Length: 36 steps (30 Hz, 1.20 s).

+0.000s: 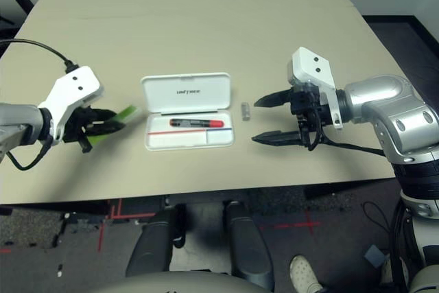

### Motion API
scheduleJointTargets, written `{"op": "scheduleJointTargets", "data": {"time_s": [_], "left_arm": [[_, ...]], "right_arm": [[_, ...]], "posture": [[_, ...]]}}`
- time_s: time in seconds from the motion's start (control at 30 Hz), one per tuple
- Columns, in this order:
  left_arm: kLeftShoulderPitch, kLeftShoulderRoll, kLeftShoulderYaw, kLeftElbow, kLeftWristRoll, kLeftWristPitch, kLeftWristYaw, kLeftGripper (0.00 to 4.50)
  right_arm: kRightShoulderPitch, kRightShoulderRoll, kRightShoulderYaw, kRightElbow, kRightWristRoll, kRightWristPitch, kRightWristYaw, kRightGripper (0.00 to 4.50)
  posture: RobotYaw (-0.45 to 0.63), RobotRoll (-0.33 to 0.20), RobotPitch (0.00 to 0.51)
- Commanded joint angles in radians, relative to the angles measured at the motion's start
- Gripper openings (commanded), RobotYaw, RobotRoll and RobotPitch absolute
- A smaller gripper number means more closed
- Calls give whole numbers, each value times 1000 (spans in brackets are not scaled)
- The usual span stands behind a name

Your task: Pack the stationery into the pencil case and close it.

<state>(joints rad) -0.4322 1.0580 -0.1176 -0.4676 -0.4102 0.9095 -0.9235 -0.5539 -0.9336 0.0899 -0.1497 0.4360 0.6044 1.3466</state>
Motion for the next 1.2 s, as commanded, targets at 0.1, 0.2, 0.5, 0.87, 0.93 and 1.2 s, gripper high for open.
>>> {"op": "scheduleJointTargets", "data": {"time_s": [0.1, 0.2, 0.5, 0.87, 0.93, 1.2], "left_arm": [[-82, -44, -122, -8, 65, -101, -53, 1071], [-124, -76, -186, 13, 103, -157, -88, 1071], [-197, -156, -305, 82, 212, -243, -151, 1071], [-213, -252, -358, 148, 292, -263, -160, 1071], [-204, -259, -361, 151, 304, -267, -162, 1071], [-193, -276, -367, 168, 329, -271, -168, 1071]], "right_arm": [[-8, 0, 23, 14, -14, -15, 11, 4500], [-13, 0, 28, 18, -18, -18, 14, 4500], [-10, -2, 28, 10, -24, -20, 14, 4500], [-5, 1, 32, 3, -35, -19, 3, 4500], [-4, 2, 31, 1, -36, -18, 2, 4500], [-6, 7, 36, 0, -43, -21, -4, 4500]], "posture": [[0, 0, 211], [0, 0, 211], [-18, 0, 210], [-34, 0, 218], [-34, 0, 218], [-37, 0, 221]]}}
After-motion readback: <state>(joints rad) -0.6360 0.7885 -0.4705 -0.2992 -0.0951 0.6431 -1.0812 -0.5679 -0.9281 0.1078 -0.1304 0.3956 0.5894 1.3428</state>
